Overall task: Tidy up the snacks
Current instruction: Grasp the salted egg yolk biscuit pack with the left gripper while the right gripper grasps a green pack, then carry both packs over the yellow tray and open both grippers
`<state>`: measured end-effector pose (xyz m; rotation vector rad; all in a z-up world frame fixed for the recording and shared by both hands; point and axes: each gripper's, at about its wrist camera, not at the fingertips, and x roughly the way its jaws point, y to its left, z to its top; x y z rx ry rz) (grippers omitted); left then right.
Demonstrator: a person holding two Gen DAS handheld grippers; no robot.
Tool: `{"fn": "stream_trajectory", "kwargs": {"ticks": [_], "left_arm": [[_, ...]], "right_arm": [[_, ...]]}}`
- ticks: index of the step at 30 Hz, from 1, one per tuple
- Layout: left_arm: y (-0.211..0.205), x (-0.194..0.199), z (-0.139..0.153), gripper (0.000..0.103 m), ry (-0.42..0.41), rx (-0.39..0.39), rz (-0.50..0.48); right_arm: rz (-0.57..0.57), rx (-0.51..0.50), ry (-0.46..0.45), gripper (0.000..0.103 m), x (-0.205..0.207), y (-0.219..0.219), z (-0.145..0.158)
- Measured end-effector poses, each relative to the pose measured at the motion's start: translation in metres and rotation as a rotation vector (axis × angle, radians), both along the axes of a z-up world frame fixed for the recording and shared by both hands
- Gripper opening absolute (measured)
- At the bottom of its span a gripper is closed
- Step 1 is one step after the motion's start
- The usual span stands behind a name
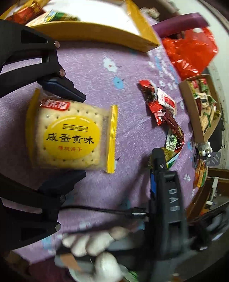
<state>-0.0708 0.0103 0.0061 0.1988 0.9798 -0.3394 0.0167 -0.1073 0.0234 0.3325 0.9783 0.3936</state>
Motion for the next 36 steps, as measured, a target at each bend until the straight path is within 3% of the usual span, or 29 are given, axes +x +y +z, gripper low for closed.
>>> {"fn": "stream_trajectory", "kwargs": {"ticks": [2,5,8,11,16,22,26,30,36], "left_arm": [[0.002,0.000,0.002,0.069,-0.002,-0.017,0.004],[0.014,-0.001,0.004,0.069,-0.001,-0.058,0.047],[0.038,-0.004,0.016,0.069,-0.005,-0.172,0.097],[0.059,-0.008,0.031,0.069,-0.045,-0.220,0.147],[0.124,-0.024,0.066,0.069,-0.133,-0.285,0.283],[0.219,-0.030,0.090,0.069,-0.177,-0.326,0.472],[0.263,-0.024,0.099,0.069,-0.202,-0.310,0.553],[0.295,-0.007,0.090,0.069,-0.176,-0.319,0.605],[0.315,0.013,0.052,0.069,-0.084,-0.359,0.632]], "right_arm": [[0.001,-0.008,-0.010,0.034,-0.001,0.001,0.001],[0.007,-0.018,-0.024,0.034,-0.002,0.003,0.002],[0.016,-0.028,-0.041,0.034,-0.004,0.006,0.004],[0.020,-0.049,-0.071,0.034,-0.007,0.011,0.007],[0.021,-0.060,-0.106,0.033,-0.011,0.015,0.013],[0.061,-0.028,-0.162,0.033,-0.025,0.035,0.048],[0.133,0.003,-0.188,0.033,-0.029,0.072,0.081],[0.240,0.001,-0.193,0.033,-0.027,0.128,0.105],[0.377,-0.056,-0.124,0.033,-0.024,0.216,0.087]]}}
